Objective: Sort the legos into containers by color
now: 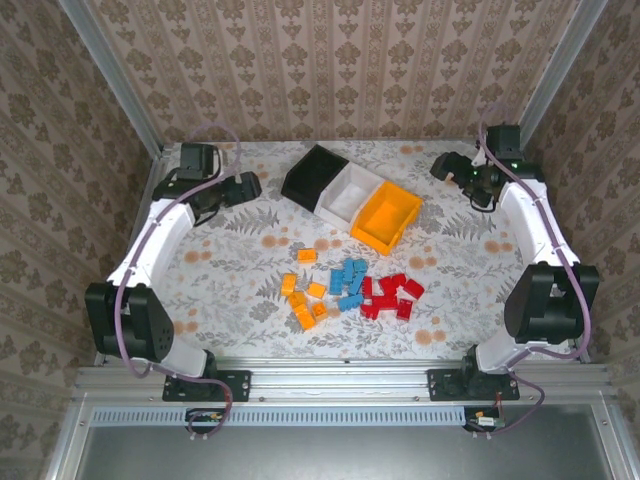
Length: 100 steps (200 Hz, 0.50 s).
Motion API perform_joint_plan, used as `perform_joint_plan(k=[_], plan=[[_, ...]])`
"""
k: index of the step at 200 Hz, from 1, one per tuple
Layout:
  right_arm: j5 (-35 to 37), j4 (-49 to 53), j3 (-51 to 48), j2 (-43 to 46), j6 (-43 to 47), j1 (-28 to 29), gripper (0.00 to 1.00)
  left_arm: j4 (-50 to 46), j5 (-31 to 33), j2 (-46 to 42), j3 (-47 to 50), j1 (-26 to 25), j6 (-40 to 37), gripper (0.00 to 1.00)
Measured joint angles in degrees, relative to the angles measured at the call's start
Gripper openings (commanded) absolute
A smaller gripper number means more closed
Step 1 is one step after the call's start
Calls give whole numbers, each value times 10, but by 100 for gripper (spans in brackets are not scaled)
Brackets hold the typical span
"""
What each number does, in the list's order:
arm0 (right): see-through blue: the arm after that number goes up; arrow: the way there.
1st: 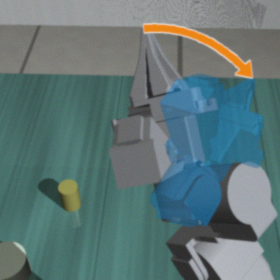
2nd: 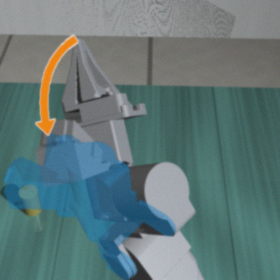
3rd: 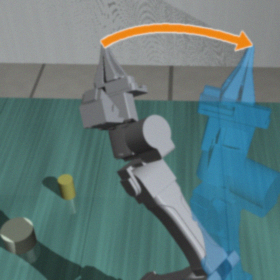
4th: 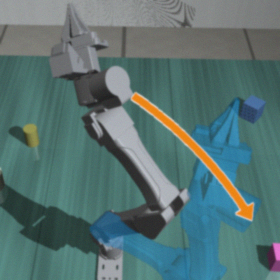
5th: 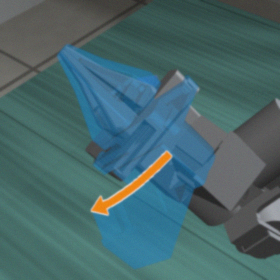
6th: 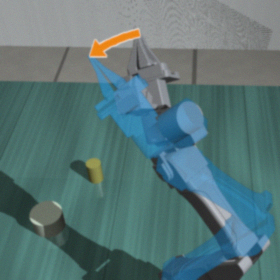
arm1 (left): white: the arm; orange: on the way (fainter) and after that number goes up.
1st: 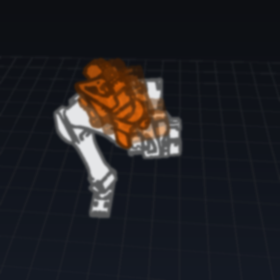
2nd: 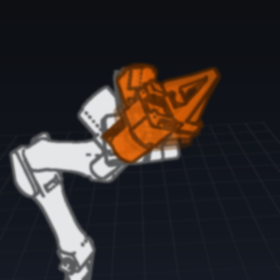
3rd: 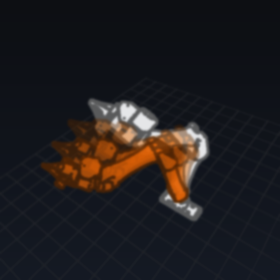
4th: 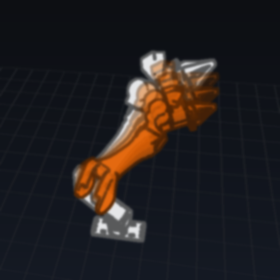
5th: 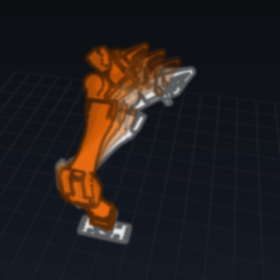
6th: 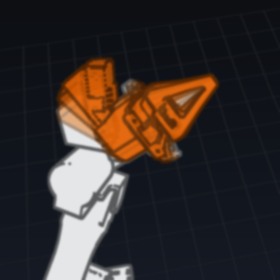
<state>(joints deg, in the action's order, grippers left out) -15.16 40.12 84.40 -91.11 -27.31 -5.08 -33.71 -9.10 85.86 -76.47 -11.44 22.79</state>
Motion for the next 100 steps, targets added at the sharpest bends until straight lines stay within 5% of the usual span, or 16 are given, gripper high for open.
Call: perform_joint_plan(k=[46,100], plan=[[-3,146,45,-19,19,79,97,-19,-45,57,-37,-90,-5,99],[-12,188,-55,-23,7,114,96,-33,-62,91,-37,-138,3,100]])
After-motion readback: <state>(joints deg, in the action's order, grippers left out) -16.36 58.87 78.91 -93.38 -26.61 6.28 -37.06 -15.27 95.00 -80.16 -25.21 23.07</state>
